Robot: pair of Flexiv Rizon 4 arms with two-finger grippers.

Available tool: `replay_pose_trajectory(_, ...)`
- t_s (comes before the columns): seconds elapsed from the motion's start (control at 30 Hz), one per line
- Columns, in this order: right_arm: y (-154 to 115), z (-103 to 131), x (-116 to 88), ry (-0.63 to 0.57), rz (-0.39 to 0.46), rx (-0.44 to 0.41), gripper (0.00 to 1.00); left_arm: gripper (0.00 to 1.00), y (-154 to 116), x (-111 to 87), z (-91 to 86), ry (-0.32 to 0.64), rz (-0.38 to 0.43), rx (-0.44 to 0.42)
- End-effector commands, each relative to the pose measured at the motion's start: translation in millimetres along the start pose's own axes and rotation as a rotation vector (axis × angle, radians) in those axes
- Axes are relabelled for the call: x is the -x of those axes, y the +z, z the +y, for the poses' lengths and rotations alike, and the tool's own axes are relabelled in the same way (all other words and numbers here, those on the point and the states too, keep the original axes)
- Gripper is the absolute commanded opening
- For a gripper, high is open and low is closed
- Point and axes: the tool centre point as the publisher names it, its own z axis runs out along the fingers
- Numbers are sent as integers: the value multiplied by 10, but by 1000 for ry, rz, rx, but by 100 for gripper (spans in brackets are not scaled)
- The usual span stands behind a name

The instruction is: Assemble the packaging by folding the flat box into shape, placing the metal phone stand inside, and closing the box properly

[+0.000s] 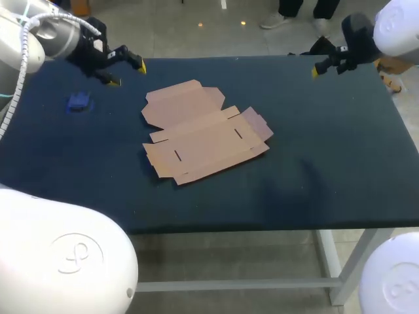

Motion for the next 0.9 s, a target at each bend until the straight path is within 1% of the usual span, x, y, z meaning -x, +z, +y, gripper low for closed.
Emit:
replay_pose_trajectory(0.03,98,-18,-2,28,12,-63,100,100,36,-23,-30,-43,-5,45)
replay_pose_trajectory(0.1,147,-48,-22,53,14,-96,100,100,19,-27,-4,-72,14,54)
replay_pose_trajectory(0.17,186,-74,-49,72,14,-125,100,100,7,-38,57,-70,28,61)
replay_pose_trajectory(0.23,223,-100,-90,81,22,-144,100,100,11,-46,112,-98,25,60)
replay_pose_trajectory(0.37,317,-121,-156,103,37,-184,100,100,28,-37,248,-111,25,80)
replay_pose_trajectory(0.43,396,-128,-215,91,44,-190,100,100,29,-19,302,-133,30,87)
replay_pose_trajectory(0.57,578,-142,-295,45,108,-187,100,100,8,0,424,-136,40,104)
replay_pose_trajectory(0.67,752,-139,-373,26,135,-213,100,100,-14,2,499,-142,40,110)
replay_pose_trajectory(0.87,1092,-92,-439,51,201,-279,100,100,-48,34,620,-161,39,112)
replay_pose_trajectory(0.9,1140,-93,-450,55,215,-285,97,100,-49,39,633,-164,38,113)
